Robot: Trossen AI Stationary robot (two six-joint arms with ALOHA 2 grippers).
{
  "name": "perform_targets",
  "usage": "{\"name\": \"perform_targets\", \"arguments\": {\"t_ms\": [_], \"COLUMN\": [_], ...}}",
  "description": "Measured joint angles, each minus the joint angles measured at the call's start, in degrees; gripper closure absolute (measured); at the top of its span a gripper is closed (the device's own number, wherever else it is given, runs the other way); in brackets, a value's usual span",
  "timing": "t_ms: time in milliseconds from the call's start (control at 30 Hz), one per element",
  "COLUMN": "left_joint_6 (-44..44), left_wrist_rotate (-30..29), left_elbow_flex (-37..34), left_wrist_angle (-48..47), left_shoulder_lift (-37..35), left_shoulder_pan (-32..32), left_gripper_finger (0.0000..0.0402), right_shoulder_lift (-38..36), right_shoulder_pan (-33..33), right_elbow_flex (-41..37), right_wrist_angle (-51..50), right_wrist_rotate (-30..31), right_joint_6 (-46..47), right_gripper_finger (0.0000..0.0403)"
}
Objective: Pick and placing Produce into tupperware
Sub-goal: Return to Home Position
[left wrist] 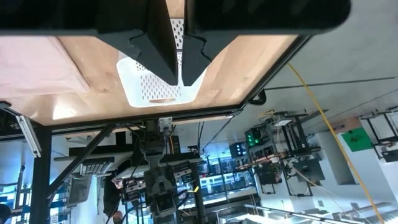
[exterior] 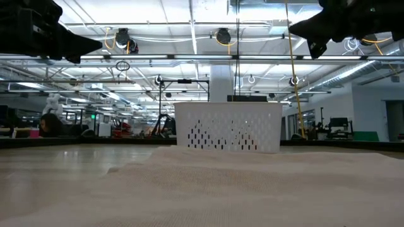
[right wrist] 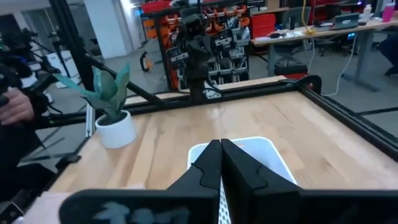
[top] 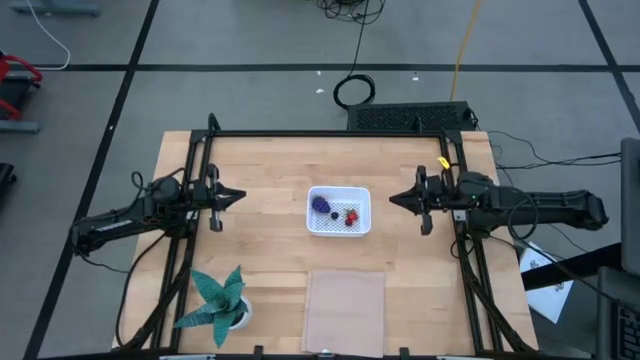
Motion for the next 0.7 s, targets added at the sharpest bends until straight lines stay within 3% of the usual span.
{"name": "perform_targets", "arguments": {"t_ms": [267, 700], "left_joint_6": [0.0, -2.37], "left_wrist_rotate": [0.01, -0.02], "left_elbow_flex": [0.01, 0.0], "left_wrist_angle": [-0.12, -0.14], "left_shoulder_lift": [0.01, 0.0], "left_shoulder_pan": [0.0, 0.02], "left_gripper_finger": [0.0376, 0.0376], "right_shoulder_lift": [-7.91, -15.29], "right_shoulder_pan": [-0.01, 0.0], "right_elbow_flex": [-6.0, -11.81], "right_wrist_angle": [5.77, 3.31], "right_wrist_rotate": [0.17, -1.65], "right_joint_6": [-1.19, -5.27], "right_gripper_finger": [0.0403, 0.0403]}}
